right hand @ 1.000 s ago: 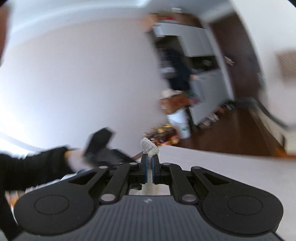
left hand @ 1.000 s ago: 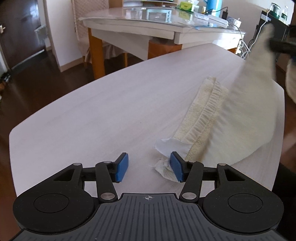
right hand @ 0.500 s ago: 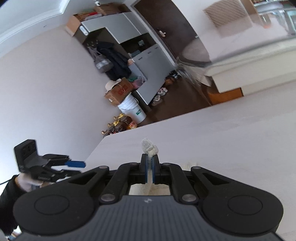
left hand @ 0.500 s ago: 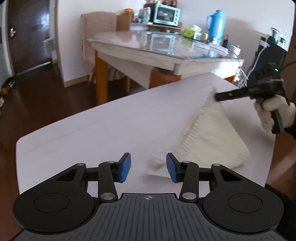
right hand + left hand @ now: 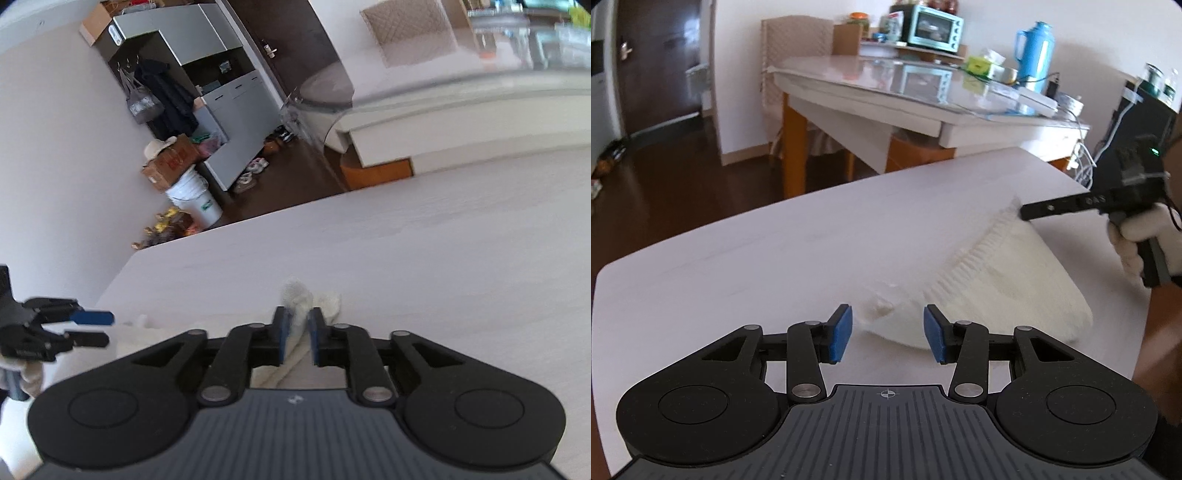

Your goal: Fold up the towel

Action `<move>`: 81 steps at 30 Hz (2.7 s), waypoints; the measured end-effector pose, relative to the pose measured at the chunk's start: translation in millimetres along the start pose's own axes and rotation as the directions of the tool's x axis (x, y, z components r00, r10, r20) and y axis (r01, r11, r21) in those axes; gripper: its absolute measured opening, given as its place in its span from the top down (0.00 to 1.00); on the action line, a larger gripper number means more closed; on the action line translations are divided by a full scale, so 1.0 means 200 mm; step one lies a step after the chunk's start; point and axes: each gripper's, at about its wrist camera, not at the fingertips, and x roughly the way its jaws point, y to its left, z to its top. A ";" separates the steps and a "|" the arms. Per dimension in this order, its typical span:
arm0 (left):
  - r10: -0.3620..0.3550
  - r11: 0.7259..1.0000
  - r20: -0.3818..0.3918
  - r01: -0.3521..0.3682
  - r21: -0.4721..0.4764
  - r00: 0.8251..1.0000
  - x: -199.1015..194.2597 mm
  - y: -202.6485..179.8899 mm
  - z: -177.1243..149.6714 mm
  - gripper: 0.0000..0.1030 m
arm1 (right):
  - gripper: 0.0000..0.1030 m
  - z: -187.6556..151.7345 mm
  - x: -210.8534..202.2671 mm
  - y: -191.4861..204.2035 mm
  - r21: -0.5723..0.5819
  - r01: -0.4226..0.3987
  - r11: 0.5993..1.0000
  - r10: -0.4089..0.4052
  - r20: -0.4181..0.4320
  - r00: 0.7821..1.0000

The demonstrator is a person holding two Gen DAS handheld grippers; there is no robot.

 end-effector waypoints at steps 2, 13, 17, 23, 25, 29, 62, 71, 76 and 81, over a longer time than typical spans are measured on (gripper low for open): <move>0.008 1.000 -0.002 -0.008 0.004 1.000 0.00 0.00 0.01 0.55 | 0.80 0.01 -0.05 0.03 -0.029 0.026 0.999 -0.025 0.040 0.999; 0.150 0.988 -0.037 -0.148 0.046 0.988 0.10 -0.05 0.01 0.52 | 0.84 -0.03 0.03 0.25 -0.464 0.055 0.884 -0.068 -0.011 0.998; 0.159 0.986 -0.034 -0.157 0.056 0.987 0.14 -0.04 0.03 0.52 | 0.86 -0.05 0.00 0.23 -0.460 0.075 0.885 -0.095 -0.020 0.995; 0.151 0.986 -0.033 -0.148 0.080 0.988 0.21 -0.04 0.09 0.53 | 0.86 -0.11 -0.09 0.22 -0.453 0.091 0.887 -0.110 -0.017 0.994; 0.139 0.987 -0.039 -0.135 0.084 0.990 0.22 -0.05 0.10 0.53 | 0.86 -0.13 -0.12 0.22 -0.455 0.100 0.885 -0.119 -0.014 0.993; 0.106 0.989 -0.054 -0.100 0.110 0.993 0.22 -0.11 0.10 0.55 | 0.86 -0.17 -0.18 0.22 -0.464 0.122 0.878 -0.143 -0.010 0.990; 0.082 0.994 0.001 -0.082 0.076 0.997 0.03 -0.52 -0.11 0.51 | 0.86 -0.56 -0.38 0.65 -0.604 -0.074 0.794 0.035 -0.076 0.996; 0.155 0.988 -0.002 -0.154 0.025 0.988 0.05 -0.58 -0.16 0.49 | 0.81 -0.44 -0.58 0.51 -0.472 0.004 0.881 0.028 0.061 0.998; 0.185 0.982 0.047 -0.184 -0.036 0.982 -0.06 -0.62 -0.20 0.37 | 0.70 -0.46 -0.72 0.42 -0.391 0.085 0.917 -0.036 0.130 0.991; 0.232 0.967 0.076 -0.222 -0.127 0.970 -0.18 -0.68 -0.25 0.20 | 0.50 -0.50 -0.74 0.38 -0.338 0.140 0.931 -0.093 0.152 0.984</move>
